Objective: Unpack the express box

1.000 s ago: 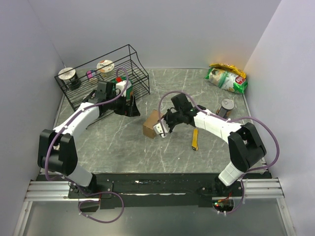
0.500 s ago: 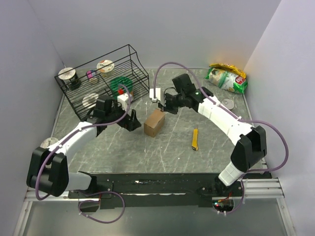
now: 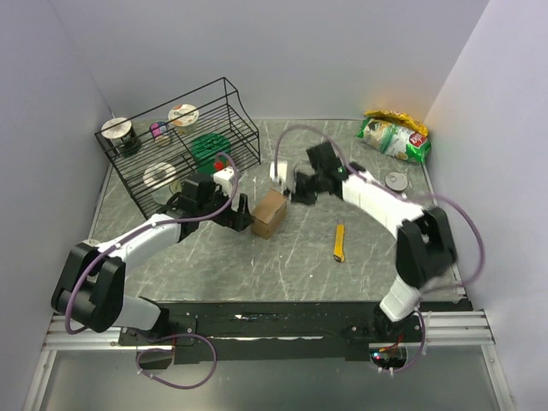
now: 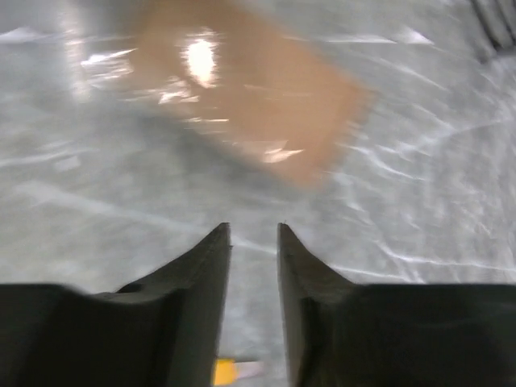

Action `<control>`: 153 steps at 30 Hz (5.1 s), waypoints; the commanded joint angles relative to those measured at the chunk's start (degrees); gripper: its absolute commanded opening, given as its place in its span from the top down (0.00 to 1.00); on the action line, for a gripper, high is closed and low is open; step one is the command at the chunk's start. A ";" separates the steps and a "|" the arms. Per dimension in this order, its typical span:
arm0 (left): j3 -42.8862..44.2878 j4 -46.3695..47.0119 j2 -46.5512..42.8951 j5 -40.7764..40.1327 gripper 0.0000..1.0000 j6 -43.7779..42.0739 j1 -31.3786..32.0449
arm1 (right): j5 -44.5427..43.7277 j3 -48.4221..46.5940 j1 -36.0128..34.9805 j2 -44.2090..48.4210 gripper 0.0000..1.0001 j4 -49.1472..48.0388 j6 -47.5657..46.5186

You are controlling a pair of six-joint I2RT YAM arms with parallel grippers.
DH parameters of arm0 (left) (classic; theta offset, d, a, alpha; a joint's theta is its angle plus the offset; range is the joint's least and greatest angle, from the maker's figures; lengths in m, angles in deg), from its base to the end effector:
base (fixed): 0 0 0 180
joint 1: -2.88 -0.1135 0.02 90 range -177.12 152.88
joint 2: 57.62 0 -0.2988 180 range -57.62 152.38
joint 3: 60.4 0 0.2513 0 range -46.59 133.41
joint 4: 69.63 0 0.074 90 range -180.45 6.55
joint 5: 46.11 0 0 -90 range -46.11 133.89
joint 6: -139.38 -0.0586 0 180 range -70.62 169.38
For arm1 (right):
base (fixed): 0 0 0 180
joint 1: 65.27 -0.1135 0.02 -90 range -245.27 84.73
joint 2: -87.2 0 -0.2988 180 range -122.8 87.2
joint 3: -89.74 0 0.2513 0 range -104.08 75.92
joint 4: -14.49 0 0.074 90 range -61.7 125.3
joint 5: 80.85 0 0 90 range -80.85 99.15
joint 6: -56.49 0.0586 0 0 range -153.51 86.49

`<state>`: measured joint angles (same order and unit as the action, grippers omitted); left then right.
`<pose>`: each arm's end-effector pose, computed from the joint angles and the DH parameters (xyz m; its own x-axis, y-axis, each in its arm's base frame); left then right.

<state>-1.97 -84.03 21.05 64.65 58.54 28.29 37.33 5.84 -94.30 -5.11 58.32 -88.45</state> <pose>0.2648 -0.1488 0.2463 -0.6127 0.1263 -0.7802 0.5744 0.7491 -0.3299 0.2992 0.1977 0.2760 0.1600 -0.7364 -0.6574 -0.9568 0.0481 -0.2868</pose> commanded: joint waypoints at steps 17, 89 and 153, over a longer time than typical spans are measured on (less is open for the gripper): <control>13.03 -1.44 15.36 0.80 0.05 -17.79 -0.62 | 1.17 -4.91 0.91 -11.86 0.86 -11.12 9.59; 5.74 -6.02 9.39 27.50 0.04 -31.67 -9.59 | 4.50 -26.94 -4.46 -16.76 0.51 22.01 9.66; 9.26 12.78 15.80 12.84 0.04 -16.65 1.66 | 17.34 -33.19 5.57 -18.60 0.61 33.52 13.62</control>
<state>4.65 -80.79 35.13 82.26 36.43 28.25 49.57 -27.10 -87.88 -26.38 90.36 -80.40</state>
